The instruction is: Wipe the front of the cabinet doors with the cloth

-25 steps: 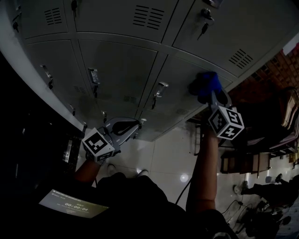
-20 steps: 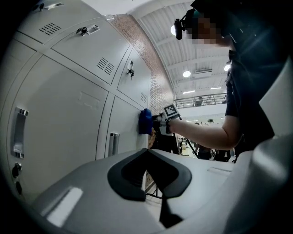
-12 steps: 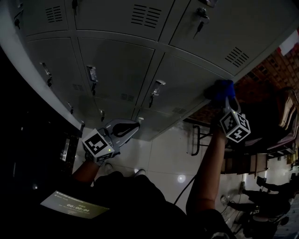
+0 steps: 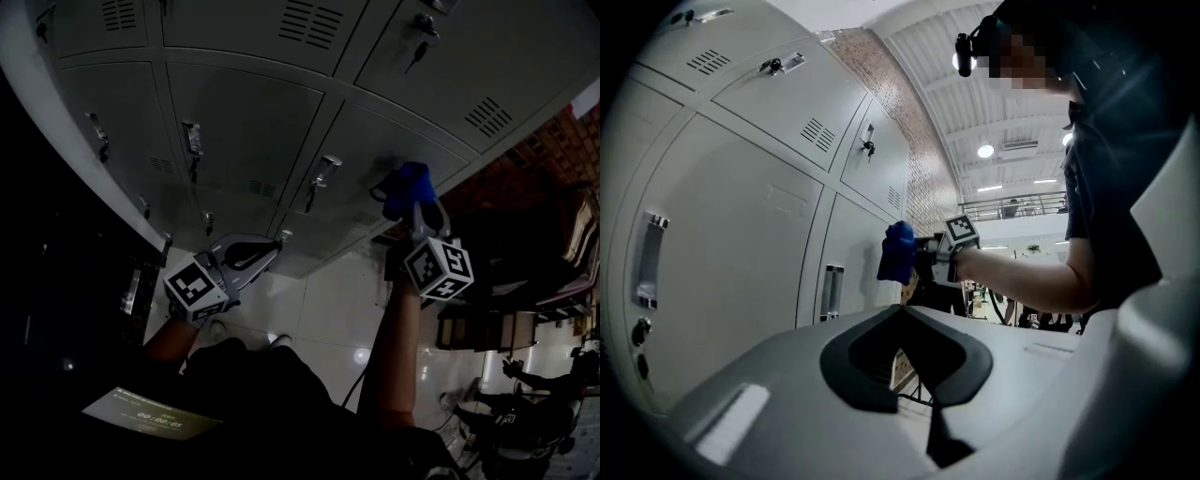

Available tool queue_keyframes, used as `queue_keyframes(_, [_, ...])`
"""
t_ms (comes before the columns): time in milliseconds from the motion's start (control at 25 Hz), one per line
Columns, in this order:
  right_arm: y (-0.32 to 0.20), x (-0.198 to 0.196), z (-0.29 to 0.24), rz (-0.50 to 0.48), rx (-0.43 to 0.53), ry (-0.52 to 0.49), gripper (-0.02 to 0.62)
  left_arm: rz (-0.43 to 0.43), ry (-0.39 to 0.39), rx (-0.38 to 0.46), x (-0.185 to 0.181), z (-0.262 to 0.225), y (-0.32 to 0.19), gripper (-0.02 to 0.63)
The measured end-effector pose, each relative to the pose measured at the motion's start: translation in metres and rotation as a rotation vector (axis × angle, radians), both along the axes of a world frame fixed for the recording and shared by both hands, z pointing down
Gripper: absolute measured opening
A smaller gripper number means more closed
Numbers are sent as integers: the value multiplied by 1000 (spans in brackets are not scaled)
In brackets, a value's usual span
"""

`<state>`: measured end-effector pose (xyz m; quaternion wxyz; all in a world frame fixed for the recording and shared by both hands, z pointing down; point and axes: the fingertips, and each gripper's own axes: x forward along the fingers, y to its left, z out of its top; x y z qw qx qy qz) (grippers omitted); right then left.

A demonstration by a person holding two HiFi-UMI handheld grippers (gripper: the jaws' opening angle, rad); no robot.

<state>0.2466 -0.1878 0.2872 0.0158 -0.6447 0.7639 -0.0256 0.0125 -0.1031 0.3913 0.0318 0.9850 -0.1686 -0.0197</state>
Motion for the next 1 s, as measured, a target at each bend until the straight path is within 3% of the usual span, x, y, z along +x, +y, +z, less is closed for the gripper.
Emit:
queue_keyframes(200, [-20, -60, 9, -109, -10, 12, 72, 5, -5, -5, -6, 2, -2, 3])
queue_keyframes(520, [-60, -120, 22, -207, -59, 48, 72, -37, -7, -8, -30, 3, -10, 3])
queue_keyframes(720, [-69, -129, 31, -188, -74, 58, 72, -52, -13, -20, -40, 7, -8, 3])
queue_keyframes(1000, [-65, -106, 31, -123, -94, 76, 72, -35, 9, -12, -34, 1, -12, 3])
